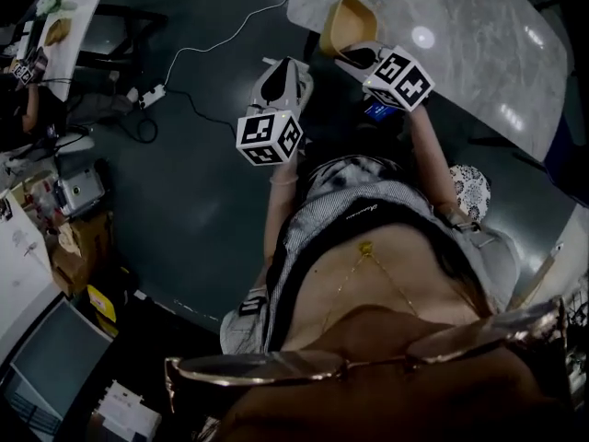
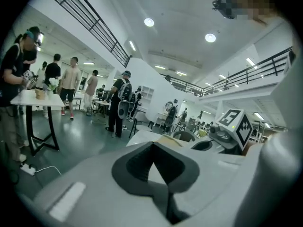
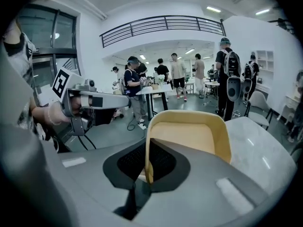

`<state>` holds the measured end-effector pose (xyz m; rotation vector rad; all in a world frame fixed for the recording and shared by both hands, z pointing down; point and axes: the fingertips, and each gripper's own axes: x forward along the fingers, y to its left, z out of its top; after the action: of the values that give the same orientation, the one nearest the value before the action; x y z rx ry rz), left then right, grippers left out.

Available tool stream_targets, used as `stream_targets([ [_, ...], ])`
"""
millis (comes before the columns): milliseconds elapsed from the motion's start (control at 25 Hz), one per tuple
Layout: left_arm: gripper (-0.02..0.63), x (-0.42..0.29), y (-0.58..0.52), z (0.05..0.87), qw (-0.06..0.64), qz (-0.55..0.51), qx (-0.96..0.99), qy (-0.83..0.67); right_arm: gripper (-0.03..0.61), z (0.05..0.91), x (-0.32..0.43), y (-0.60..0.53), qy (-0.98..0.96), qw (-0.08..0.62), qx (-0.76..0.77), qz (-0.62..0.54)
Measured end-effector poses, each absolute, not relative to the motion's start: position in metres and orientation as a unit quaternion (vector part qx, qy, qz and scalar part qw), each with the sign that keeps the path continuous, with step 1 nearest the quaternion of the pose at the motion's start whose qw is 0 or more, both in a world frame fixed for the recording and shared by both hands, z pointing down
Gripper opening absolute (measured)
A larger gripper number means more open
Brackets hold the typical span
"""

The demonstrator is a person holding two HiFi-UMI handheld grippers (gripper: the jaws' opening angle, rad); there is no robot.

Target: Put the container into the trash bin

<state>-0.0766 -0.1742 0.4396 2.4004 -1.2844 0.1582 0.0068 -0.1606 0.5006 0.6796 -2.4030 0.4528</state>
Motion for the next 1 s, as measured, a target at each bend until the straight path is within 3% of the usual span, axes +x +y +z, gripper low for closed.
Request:
stream_targets([
  [440, 0.000, -0.238, -0.126, 0.447, 0.203, 0.032, 0.825, -0.527, 0.031, 0.518, -0.147, -0.119, -0.921, 0.301, 0.190, 0.160],
  [1000, 0.000, -0.289, -0.102, 0.460, 0.213, 0.021, 0.808, -0.548, 0.031, 0.555, -0.230, -0.099, -0.919, 0.337, 0.132, 0.158],
])
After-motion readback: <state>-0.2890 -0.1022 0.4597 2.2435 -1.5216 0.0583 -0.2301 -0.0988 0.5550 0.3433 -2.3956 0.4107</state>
